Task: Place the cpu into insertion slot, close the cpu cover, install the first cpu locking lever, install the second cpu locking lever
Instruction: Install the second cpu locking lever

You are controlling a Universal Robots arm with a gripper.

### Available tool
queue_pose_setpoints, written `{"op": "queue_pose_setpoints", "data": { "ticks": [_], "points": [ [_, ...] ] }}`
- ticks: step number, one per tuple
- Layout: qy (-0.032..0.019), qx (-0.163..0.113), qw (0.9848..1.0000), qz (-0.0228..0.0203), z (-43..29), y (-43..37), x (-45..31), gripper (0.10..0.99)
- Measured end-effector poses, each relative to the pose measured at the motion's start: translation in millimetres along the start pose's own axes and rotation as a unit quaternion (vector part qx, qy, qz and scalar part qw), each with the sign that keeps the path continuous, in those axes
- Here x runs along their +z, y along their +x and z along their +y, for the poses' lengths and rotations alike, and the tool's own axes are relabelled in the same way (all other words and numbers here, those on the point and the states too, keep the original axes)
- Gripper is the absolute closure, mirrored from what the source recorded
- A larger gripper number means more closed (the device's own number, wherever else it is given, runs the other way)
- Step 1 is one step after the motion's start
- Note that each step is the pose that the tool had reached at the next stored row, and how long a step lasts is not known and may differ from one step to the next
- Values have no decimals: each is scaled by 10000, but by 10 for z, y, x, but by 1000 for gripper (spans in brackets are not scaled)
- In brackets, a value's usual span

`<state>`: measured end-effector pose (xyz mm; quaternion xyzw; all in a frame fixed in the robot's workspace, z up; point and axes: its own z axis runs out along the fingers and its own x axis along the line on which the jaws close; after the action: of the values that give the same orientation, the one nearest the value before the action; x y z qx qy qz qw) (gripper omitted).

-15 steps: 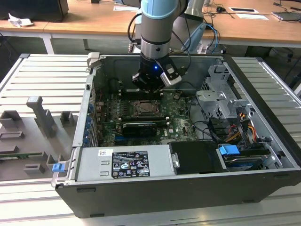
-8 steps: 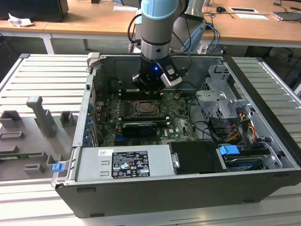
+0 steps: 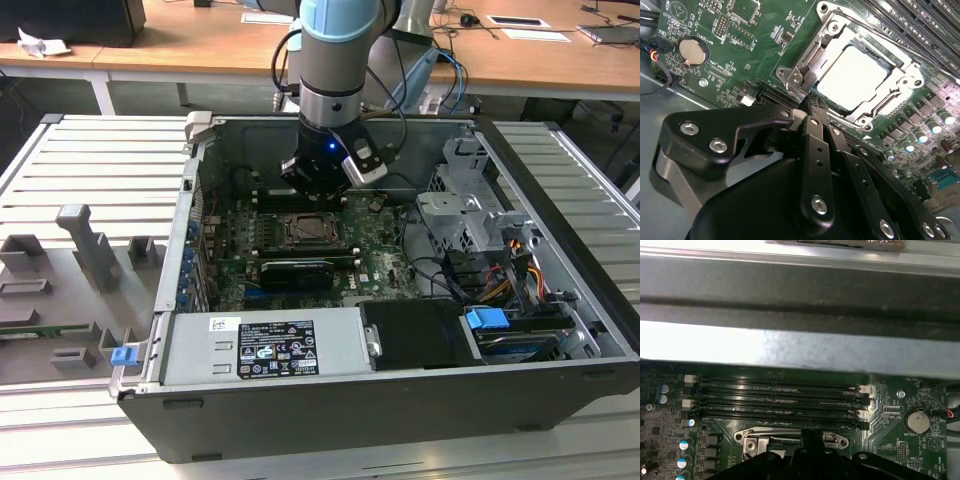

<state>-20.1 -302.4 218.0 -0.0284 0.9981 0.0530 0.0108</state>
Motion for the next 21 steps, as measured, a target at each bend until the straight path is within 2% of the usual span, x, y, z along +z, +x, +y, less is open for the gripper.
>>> {"op": "queue_pose_setpoints", "data": {
  "ticks": [3,6,11,21],
  "points": [
    [1,0,10000,0,15,-3,-143,980],
    [0,-1,10000,-1,20,-5,-215,980],
    [0,0,10000,0,-76,3,-224,980],
    [0,0,10000,-1,-136,6,-231,980]
  ]
}}
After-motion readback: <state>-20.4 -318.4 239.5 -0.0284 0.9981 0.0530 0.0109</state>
